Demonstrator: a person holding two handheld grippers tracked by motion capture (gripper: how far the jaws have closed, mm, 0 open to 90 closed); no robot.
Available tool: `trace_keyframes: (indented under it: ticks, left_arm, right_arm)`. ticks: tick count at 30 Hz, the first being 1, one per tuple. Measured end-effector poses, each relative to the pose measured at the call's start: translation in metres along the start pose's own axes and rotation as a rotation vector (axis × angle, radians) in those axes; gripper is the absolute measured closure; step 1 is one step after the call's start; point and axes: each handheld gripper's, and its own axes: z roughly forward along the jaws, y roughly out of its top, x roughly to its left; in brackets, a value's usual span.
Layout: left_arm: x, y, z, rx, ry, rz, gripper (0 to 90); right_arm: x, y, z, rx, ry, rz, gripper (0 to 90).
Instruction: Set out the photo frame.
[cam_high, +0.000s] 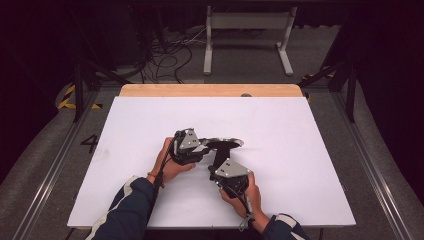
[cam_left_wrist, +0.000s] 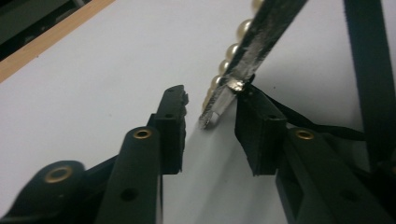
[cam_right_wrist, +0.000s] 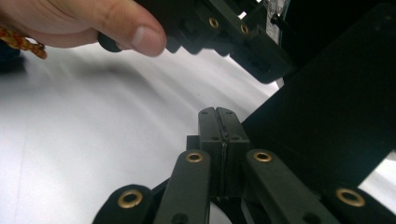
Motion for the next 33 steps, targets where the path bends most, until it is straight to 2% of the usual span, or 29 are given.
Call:
trace_keyframes:
  ticks: [1,3,6,9,17,21,26,33]
  left_arm:
    - [-0.001,0.000,-0.001,0.003,-0.003,0.010,67.8]
    - [-0.004,0.001,-0.002,0.007,0.018,0.038,70.9]
    - [-0.006,0.001,-0.005,0.015,0.028,0.050,72.2]
    - [-0.007,0.001,-0.007,0.018,0.036,0.061,72.9]
    - [-0.009,0.000,-0.008,0.026,0.040,0.053,73.4]
    - [-0.012,0.001,-0.010,0.035,0.051,0.066,75.0]
    - [-0.017,0.002,-0.011,0.032,0.055,0.080,78.4]
    - [-0.021,0.002,-0.014,0.045,0.051,0.094,79.7]
  right_arm:
    - [0.000,0.000,0.000,0.006,-0.001,0.005,90.0]
    - [-0.001,0.000,-0.001,0.012,-0.002,0.013,90.0]
    - [0.001,0.000,-0.001,0.013,-0.007,0.027,89.8]
    - [0.004,0.002,0.002,0.003,0.013,0.027,88.7]
    - [0.010,0.002,0.010,0.027,0.004,0.004,90.0]
    - [0.013,0.001,0.009,0.041,-0.028,-0.039,90.0]
    - [0.006,-0.003,0.008,0.082,-0.025,-0.002,90.0]
    - [0.001,-0.005,0.006,0.091,-0.025,0.010,90.0]
